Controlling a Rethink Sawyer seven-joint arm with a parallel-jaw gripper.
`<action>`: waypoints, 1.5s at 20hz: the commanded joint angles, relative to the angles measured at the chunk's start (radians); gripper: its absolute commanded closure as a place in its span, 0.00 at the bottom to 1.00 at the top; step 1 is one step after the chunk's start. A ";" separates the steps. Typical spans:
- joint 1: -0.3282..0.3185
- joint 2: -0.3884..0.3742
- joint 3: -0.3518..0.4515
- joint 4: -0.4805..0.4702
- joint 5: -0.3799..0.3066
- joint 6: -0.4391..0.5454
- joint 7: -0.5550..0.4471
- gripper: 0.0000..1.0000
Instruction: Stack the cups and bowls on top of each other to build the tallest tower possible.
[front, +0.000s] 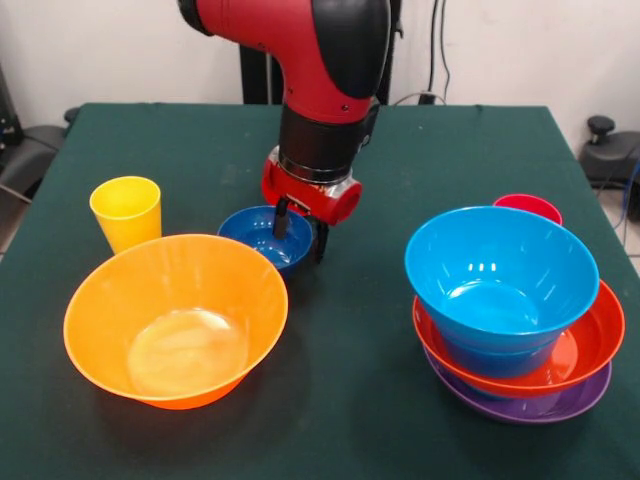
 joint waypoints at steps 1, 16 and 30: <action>-0.020 0.044 0.089 -0.076 -0.012 -0.043 0.087 0.00; 0.073 0.038 -0.003 -0.078 0.025 -0.050 0.166 1.00; 0.211 -0.234 -0.124 0.012 0.079 0.301 0.205 1.00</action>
